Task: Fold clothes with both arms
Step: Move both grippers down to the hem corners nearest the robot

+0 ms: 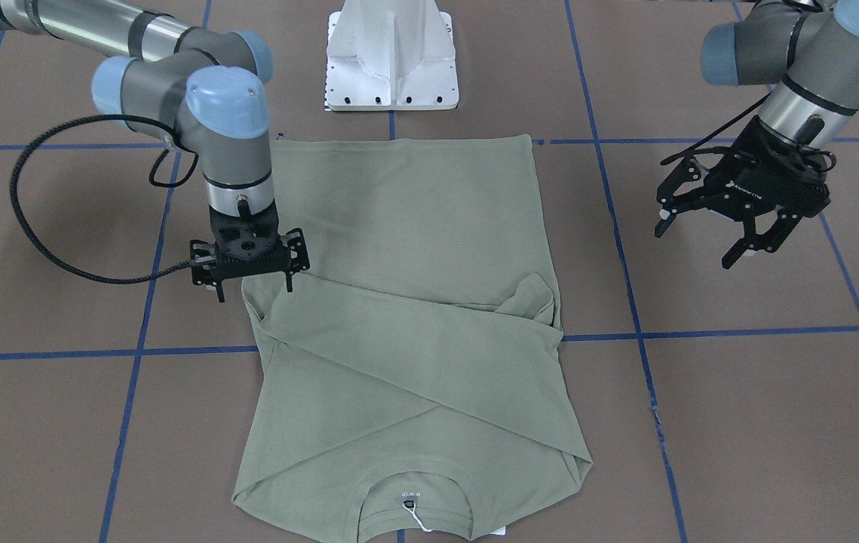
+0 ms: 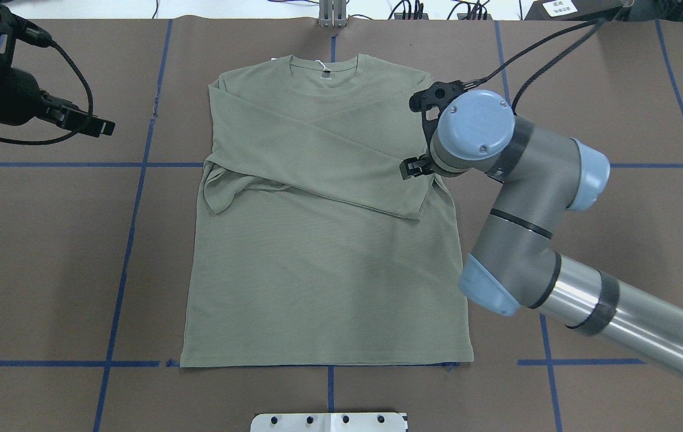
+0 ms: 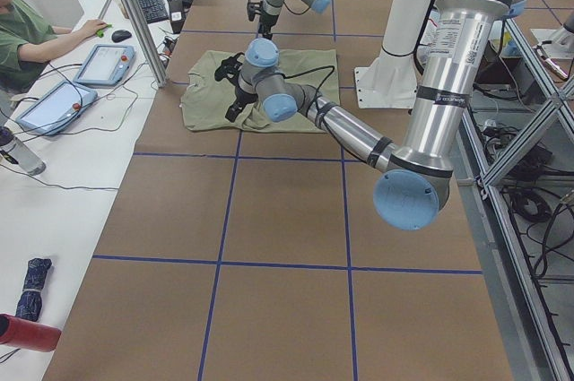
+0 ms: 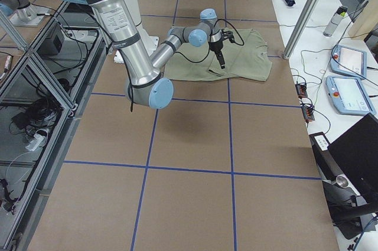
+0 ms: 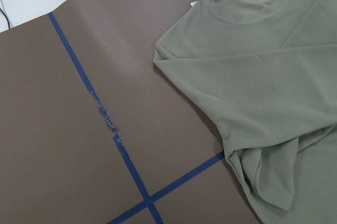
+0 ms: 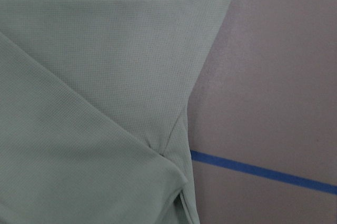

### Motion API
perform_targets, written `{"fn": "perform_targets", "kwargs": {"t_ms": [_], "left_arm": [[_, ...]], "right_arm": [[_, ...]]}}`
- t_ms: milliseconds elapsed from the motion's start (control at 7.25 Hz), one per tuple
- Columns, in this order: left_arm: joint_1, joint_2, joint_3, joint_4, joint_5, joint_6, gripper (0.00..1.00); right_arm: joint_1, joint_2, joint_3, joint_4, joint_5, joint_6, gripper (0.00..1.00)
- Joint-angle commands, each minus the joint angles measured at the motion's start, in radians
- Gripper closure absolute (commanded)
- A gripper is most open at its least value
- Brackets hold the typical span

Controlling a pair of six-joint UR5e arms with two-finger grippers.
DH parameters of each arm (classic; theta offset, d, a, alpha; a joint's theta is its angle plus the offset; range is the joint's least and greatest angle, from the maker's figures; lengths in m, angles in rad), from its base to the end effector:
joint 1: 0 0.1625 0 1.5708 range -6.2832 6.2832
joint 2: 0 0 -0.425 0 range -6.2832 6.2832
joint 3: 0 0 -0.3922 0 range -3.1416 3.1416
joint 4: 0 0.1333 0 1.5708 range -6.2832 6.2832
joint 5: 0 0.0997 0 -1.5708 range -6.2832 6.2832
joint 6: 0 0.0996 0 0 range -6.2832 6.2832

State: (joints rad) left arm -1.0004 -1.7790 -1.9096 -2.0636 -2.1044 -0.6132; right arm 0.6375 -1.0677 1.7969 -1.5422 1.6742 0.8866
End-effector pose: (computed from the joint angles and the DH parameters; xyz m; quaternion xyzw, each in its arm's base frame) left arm 0.2259 -0.5052 0.3318 0.2701 0.4572 0.1130 0.8398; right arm -0.4394 -0.4785 0.2770 0.1888 -0.3211 -0.0408 0.9271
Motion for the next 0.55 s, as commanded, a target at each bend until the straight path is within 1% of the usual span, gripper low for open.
{"fn": "perform_targets", "kwargs": {"t_ms": [0,138,276,414], "left_arm": [[0.111,0.059,-0.116,-0.004,0.051,-0.257,0.0],[0.212,0.084,-0.176,-0.006,0.134,-0.398,0.0],[0.311,0.099,-0.227,-0.006,0.206,-0.522,0.0],[0.4,0.127,-0.264,-0.007,0.274,-0.621,0.0]], "right_arm": [[-0.001,-0.17,0.27,0.005,0.091,0.269,0.0],[-0.059,-0.188,0.336,0.023,0.076,0.46,0.0],[-0.144,-0.26,0.404,0.084,0.021,0.573,0.0],[-0.241,-0.37,0.444,0.22,-0.092,0.669,0.0]]}}
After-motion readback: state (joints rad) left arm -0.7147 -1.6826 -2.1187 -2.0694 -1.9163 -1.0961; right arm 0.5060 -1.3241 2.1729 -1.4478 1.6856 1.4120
